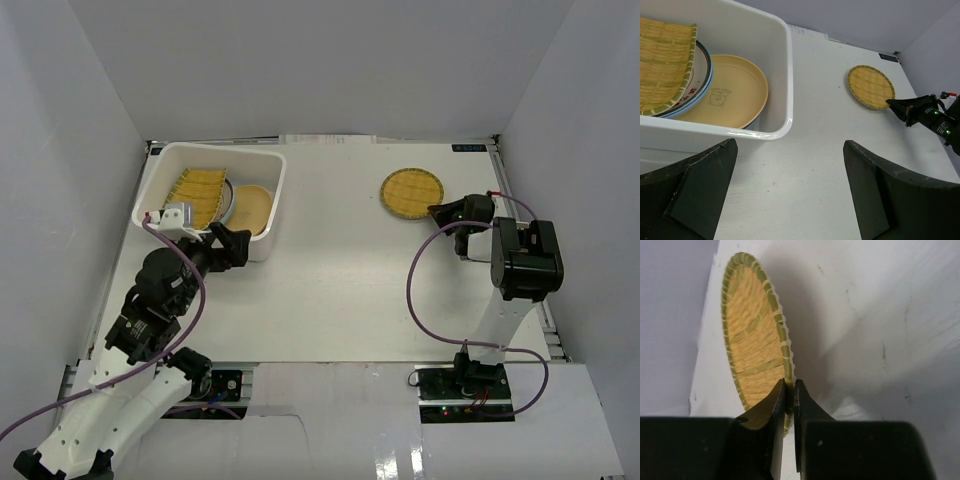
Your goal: Place the plates into the plastic bin on the countertop
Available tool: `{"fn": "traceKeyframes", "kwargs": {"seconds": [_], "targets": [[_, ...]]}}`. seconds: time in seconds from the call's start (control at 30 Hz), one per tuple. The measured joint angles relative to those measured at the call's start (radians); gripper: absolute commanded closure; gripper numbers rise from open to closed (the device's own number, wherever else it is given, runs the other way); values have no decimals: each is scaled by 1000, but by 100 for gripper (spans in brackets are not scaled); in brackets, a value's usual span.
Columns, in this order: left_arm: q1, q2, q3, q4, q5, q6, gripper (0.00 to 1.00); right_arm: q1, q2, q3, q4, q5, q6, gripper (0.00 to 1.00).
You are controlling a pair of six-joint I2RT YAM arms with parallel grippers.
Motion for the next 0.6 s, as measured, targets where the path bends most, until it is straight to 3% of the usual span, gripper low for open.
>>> {"fn": "traceKeyframes", "kwargs": {"seconds": [0.17,0.33,0.47,0.6], "targets": [[0,-5,0,16,7,-1,2,6,-64,-109,112,-63,32,92],[0,10,16,29,39,-9,2,49,-303,-138,92,-133,-1,92],[0,78,83,40,73,-32,2,177,-444,17,46,-152,-63,92],[0,124,143,58,110,-56,2,370,-425,238,21,-154,-103,92]]}}
